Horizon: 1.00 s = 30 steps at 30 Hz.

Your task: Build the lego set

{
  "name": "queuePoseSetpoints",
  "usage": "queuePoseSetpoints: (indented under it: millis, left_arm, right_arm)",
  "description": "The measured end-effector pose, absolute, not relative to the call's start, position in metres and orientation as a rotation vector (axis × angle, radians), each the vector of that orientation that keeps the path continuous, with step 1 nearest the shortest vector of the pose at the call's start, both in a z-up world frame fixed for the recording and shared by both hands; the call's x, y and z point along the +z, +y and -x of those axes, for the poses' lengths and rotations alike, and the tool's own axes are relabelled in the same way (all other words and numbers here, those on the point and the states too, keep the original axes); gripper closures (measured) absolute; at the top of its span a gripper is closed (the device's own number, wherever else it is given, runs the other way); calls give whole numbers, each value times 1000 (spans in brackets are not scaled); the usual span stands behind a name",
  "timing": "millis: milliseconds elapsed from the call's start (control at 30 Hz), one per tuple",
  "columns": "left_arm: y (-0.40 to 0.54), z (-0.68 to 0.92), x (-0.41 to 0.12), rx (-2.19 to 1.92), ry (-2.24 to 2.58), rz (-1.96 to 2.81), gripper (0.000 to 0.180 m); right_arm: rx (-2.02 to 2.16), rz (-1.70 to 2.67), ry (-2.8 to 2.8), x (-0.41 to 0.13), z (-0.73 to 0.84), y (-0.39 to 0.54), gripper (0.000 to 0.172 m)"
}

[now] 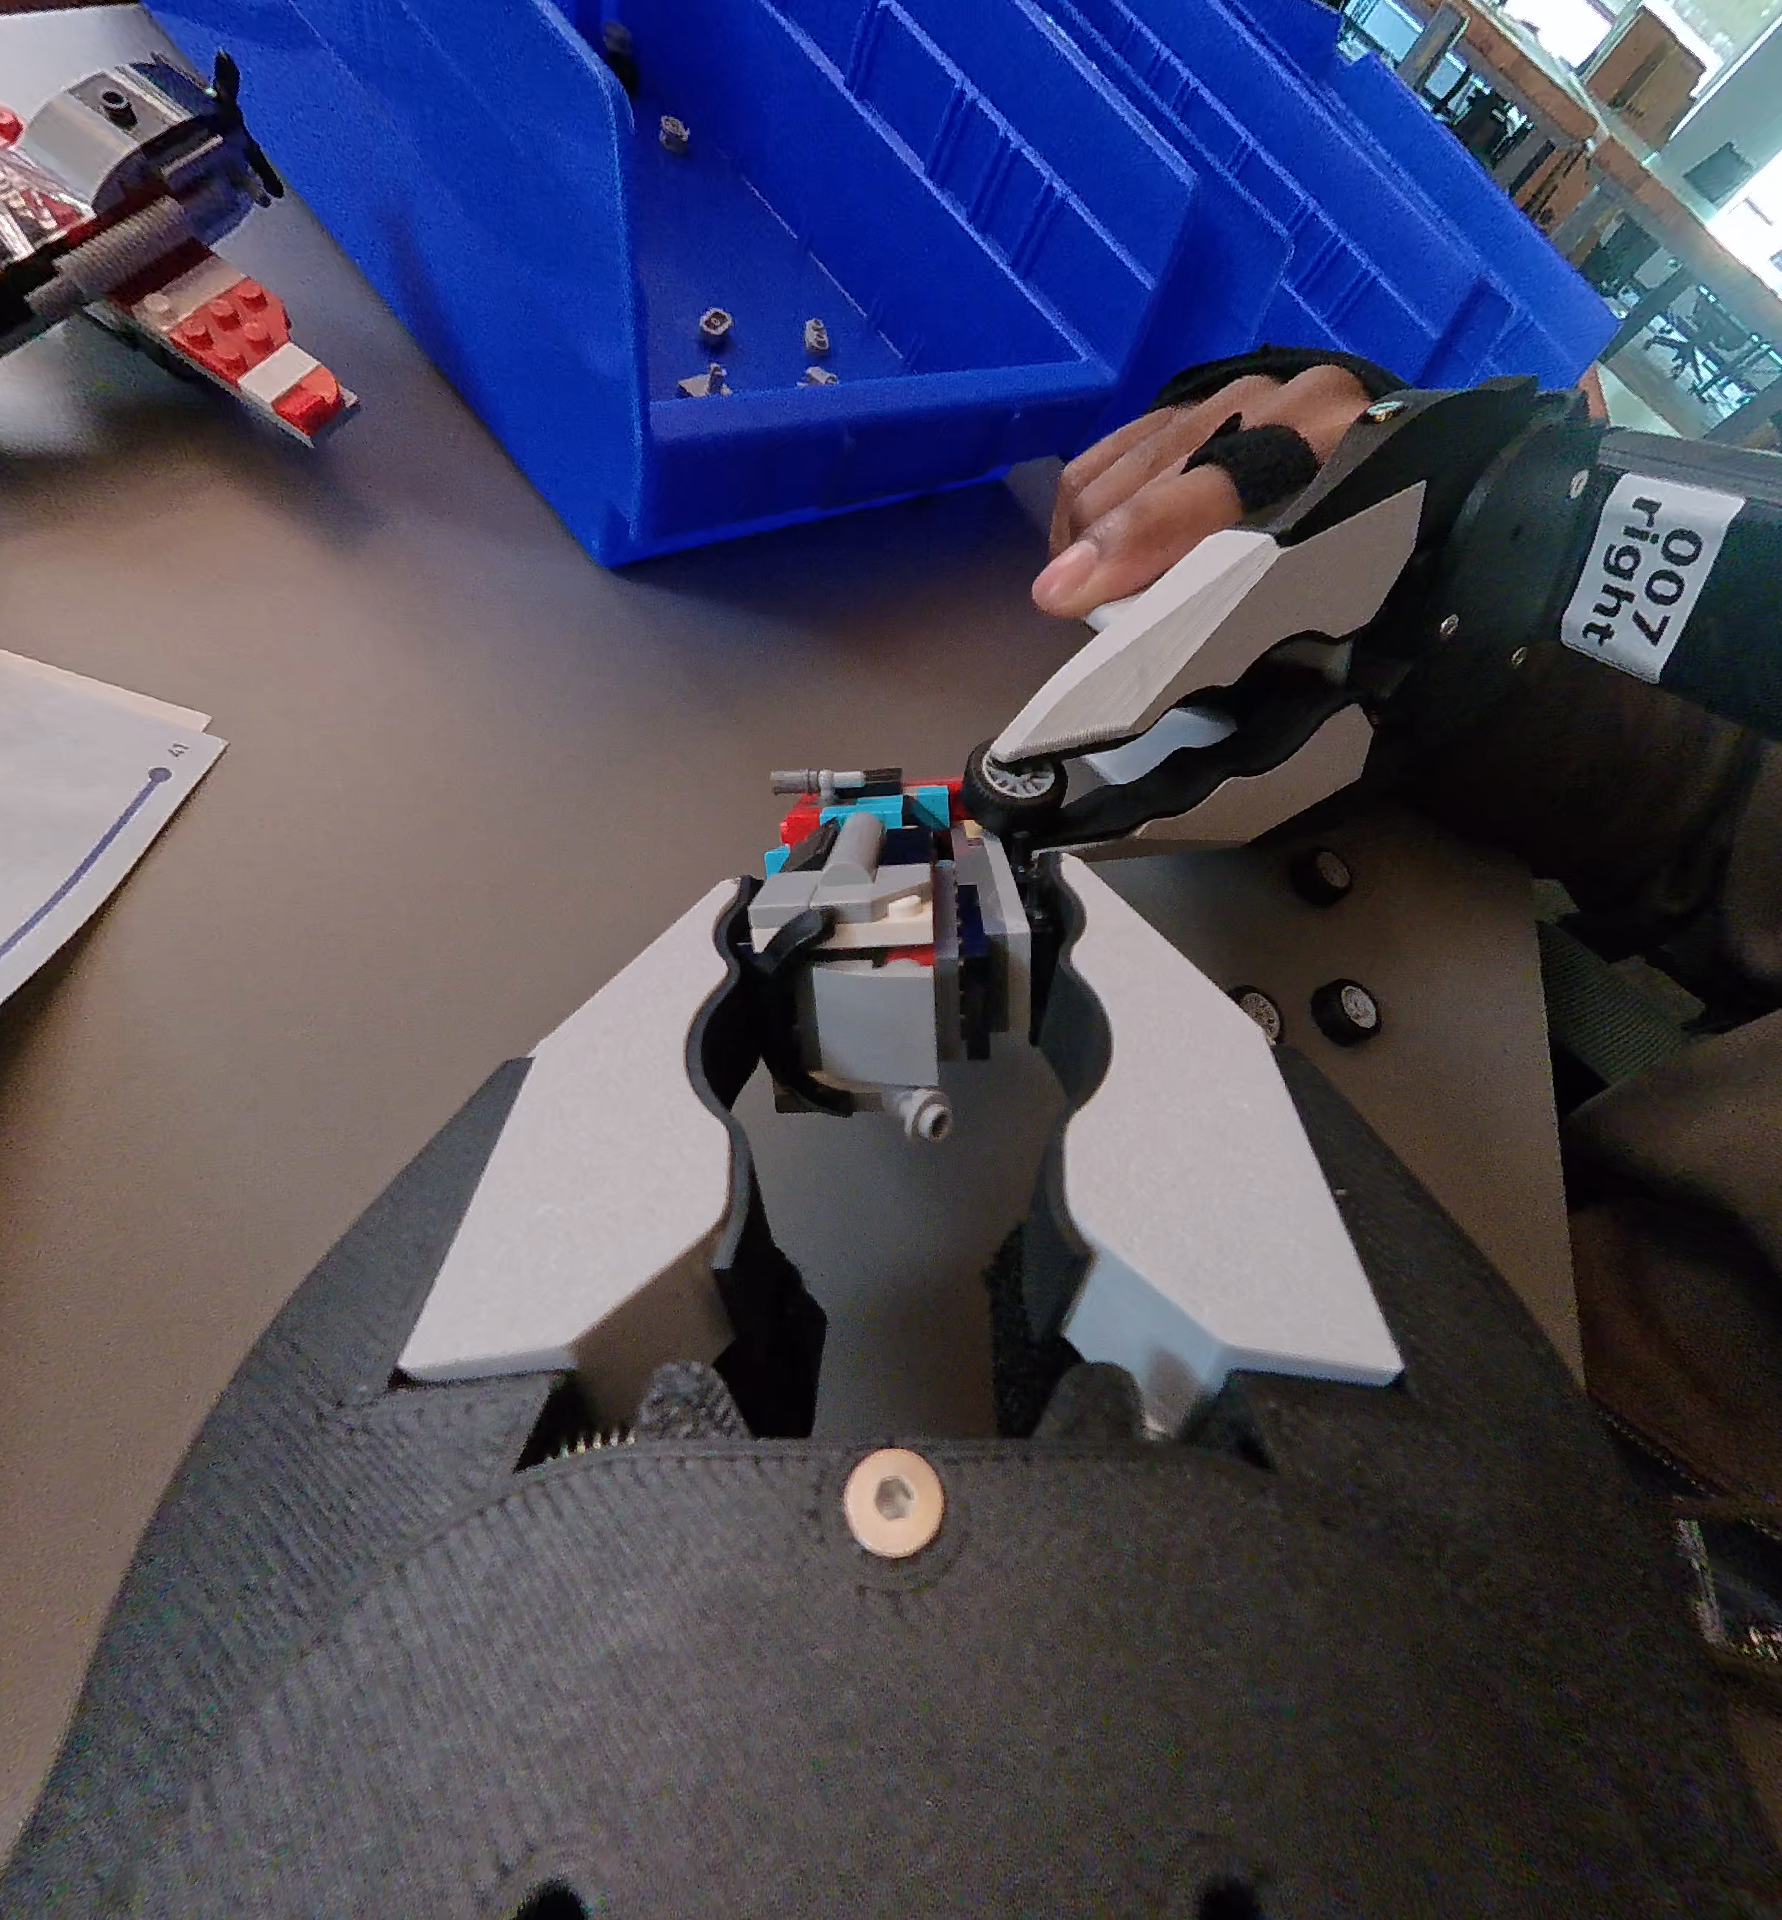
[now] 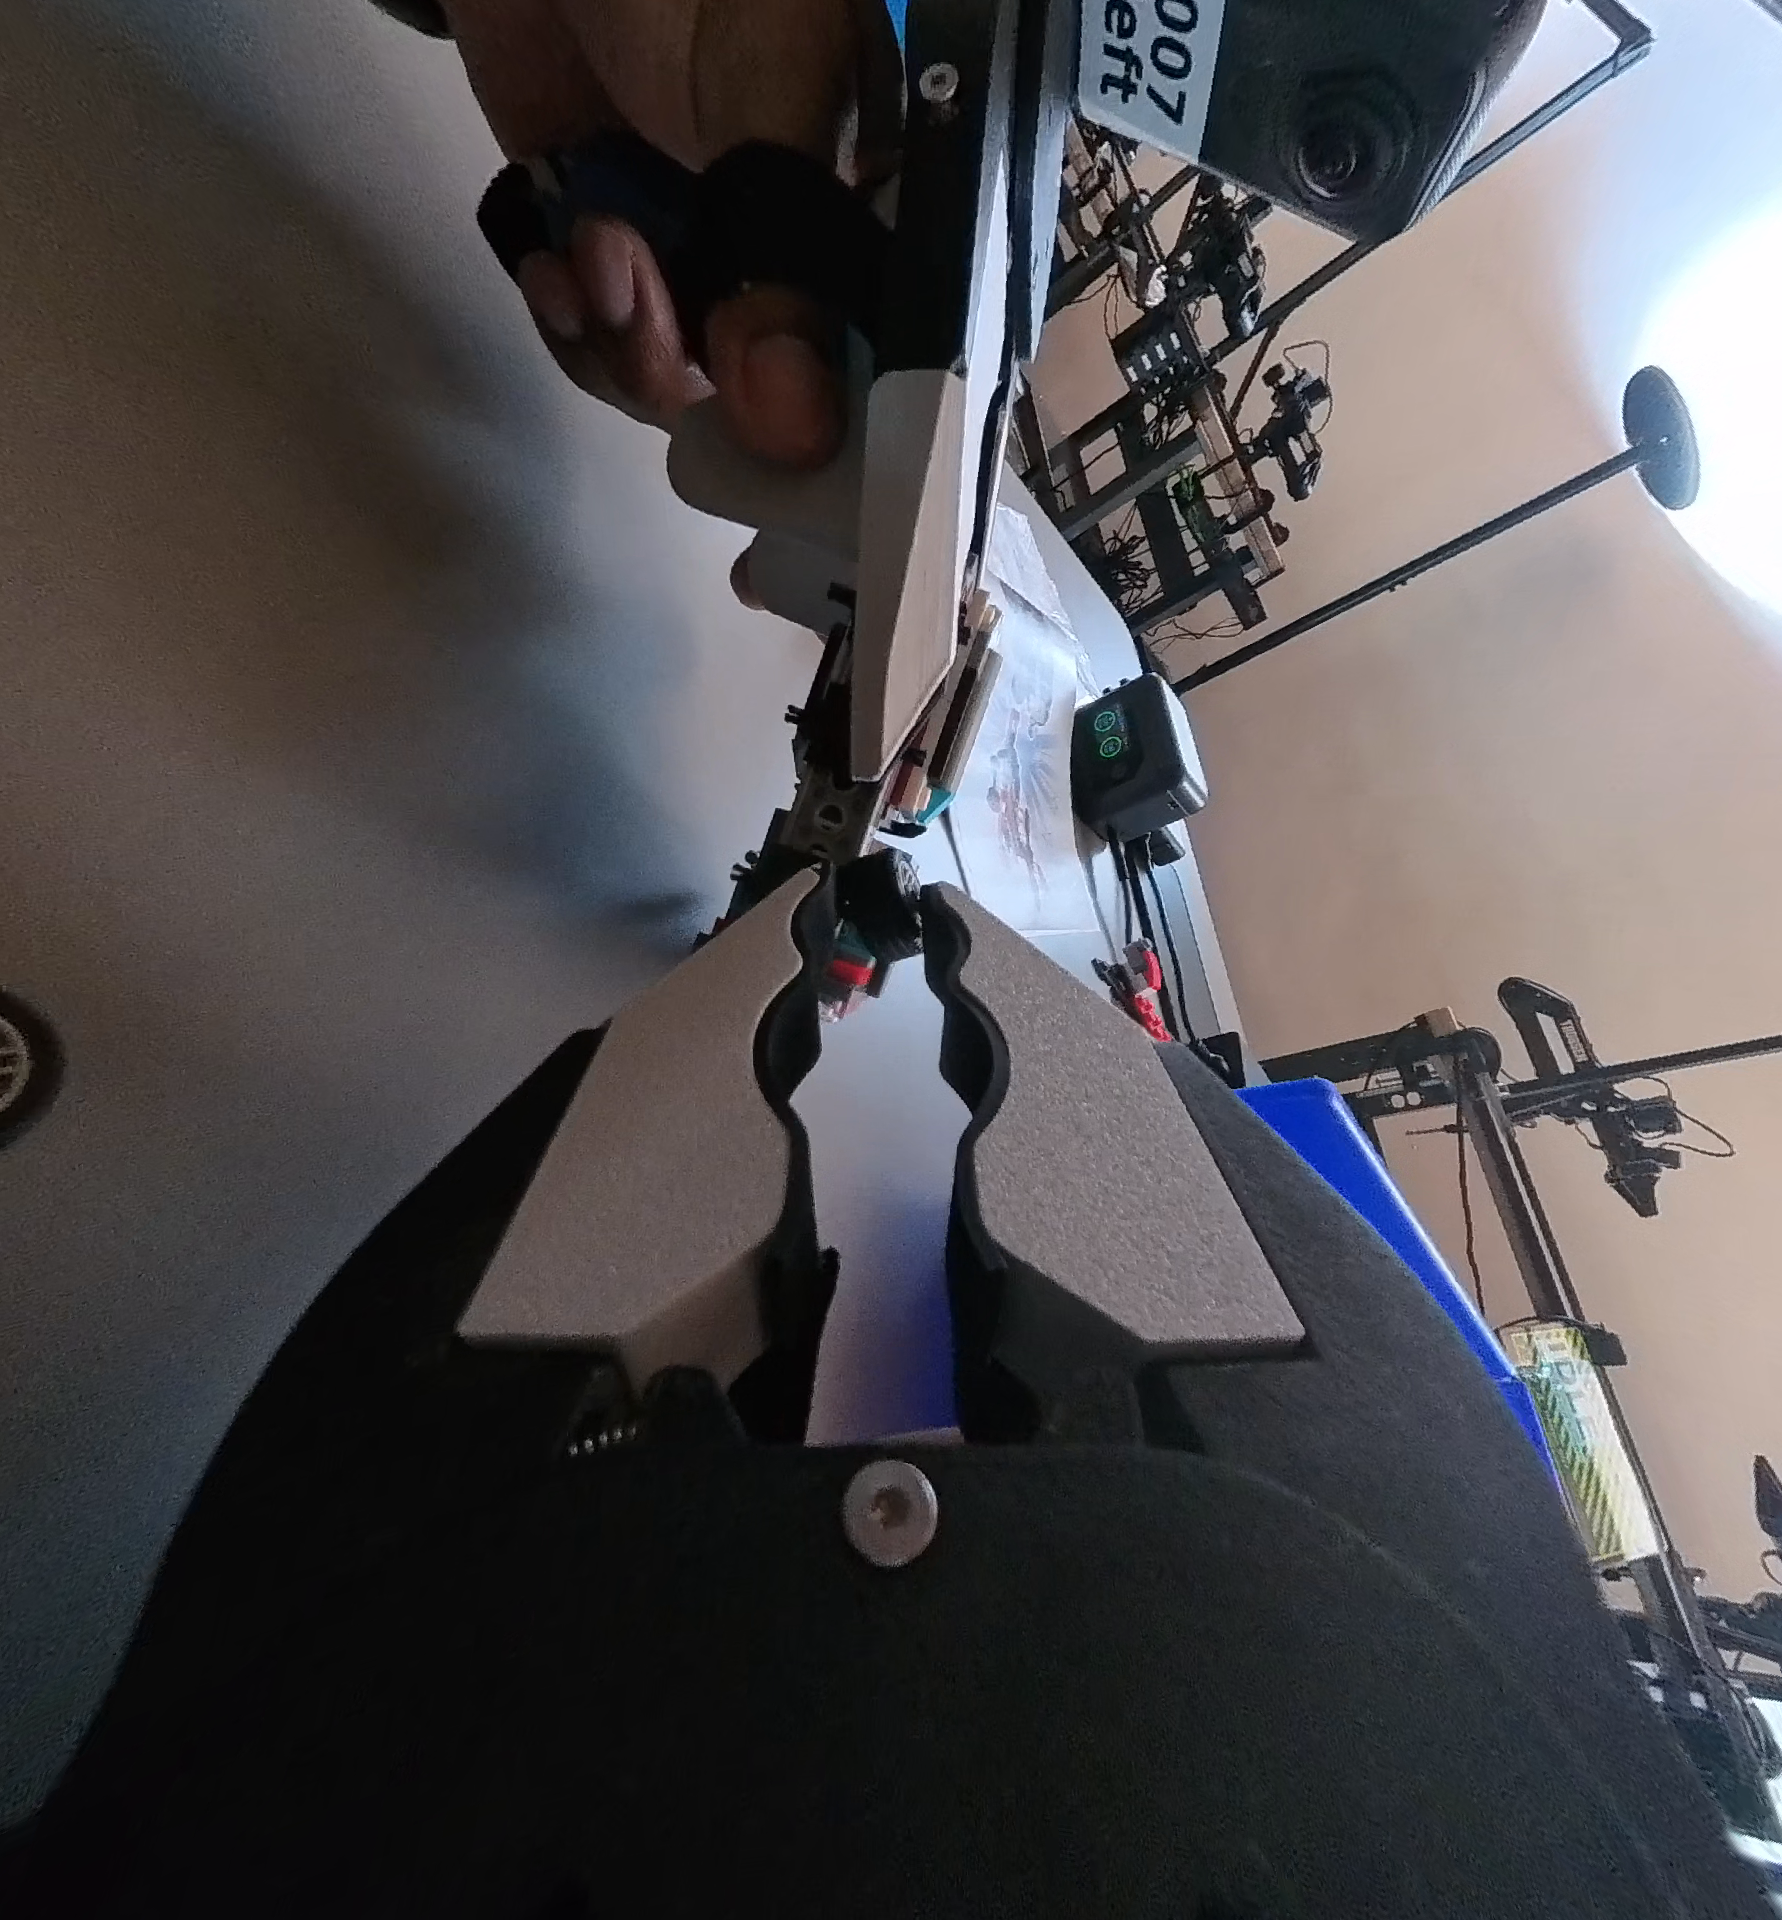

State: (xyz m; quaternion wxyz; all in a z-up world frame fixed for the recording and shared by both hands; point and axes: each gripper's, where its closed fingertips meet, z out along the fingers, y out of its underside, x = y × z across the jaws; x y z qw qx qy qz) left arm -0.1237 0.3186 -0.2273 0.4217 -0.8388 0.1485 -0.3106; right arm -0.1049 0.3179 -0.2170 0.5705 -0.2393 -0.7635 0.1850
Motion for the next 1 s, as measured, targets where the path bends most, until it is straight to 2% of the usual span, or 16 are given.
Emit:
queuePoseSetpoints:
  millis: [167,233,333,1000]
  left_arm:
    - [320,125,-230,-778,362,2105,125]
    - [321,126,-230,-781,352,2099,125]
    - [321,128,-231,-780,348,2100,125]
    - [323,129,-231,-790,322,2098,124]
  right_arm:
    - [457,615,-1788,-220,106,321,150]
    - [481,649,-1797,-222,106,322,140]
    - [491,677,-1828,-230,105,322,137]
    - [504,743,-1789,-229,108,321,137]
